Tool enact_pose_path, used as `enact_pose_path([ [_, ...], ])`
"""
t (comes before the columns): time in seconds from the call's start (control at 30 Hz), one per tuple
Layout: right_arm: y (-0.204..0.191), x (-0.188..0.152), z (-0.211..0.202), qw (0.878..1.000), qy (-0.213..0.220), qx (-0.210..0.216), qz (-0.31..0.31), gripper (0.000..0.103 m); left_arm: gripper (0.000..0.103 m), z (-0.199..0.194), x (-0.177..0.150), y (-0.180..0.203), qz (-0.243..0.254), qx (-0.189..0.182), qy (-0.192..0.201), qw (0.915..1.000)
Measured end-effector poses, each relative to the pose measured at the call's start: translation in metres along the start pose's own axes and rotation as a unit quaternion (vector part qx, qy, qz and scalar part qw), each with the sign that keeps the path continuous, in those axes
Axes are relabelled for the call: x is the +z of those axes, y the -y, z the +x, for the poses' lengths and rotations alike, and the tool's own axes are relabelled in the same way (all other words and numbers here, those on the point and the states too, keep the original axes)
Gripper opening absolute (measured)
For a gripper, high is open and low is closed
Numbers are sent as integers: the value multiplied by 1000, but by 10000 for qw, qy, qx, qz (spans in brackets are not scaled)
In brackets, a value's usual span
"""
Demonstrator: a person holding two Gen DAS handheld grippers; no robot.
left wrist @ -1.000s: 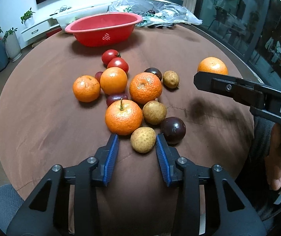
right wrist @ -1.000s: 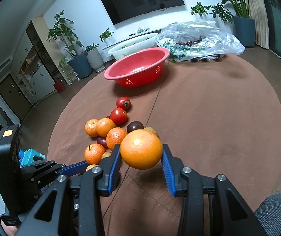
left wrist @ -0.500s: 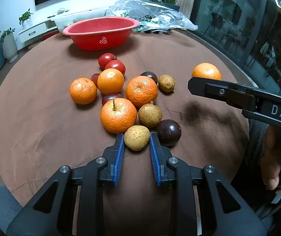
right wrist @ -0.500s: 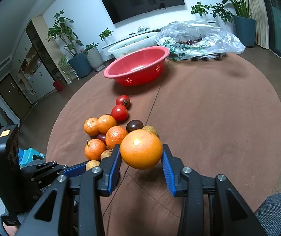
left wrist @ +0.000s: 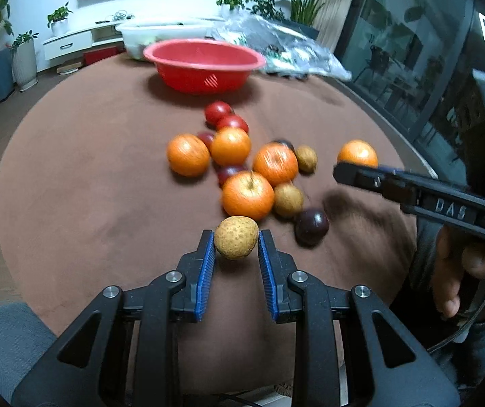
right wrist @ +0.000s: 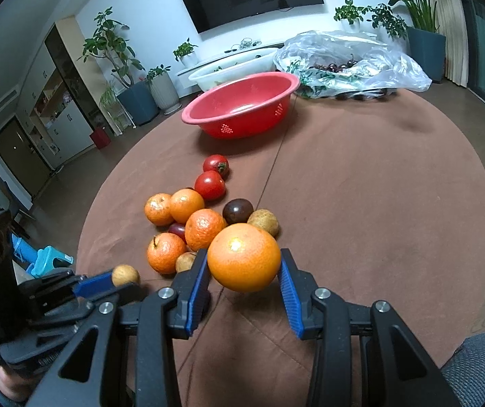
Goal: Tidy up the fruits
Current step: 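Carry both fruits over the red bowl and open both tools to drop them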
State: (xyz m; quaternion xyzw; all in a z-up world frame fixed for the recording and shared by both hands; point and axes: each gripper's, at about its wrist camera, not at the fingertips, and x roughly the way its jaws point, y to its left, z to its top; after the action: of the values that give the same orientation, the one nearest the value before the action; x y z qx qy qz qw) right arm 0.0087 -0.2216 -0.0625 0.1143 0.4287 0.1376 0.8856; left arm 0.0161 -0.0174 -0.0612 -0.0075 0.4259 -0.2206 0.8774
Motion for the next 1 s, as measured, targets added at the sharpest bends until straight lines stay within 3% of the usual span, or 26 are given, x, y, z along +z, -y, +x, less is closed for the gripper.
enact_pose_path([
  [0.2,0,25,-7,10000,35,48,-60,43,24,-18,43,-30,-103,64,372,9992],
  [0.53,-6,128,-1,9984,329,-68,-459,43,24,3,162,-52,287,193,713,9969],
  [0.77,-10,184,70,9978,-221,-73,-618,43,24,77,237,-58,609,263,209,9976],
  [1.0,-5,207,133,9950,-695,-179,-688,43,24,128,244,-59,829,351,-216,9957],
])
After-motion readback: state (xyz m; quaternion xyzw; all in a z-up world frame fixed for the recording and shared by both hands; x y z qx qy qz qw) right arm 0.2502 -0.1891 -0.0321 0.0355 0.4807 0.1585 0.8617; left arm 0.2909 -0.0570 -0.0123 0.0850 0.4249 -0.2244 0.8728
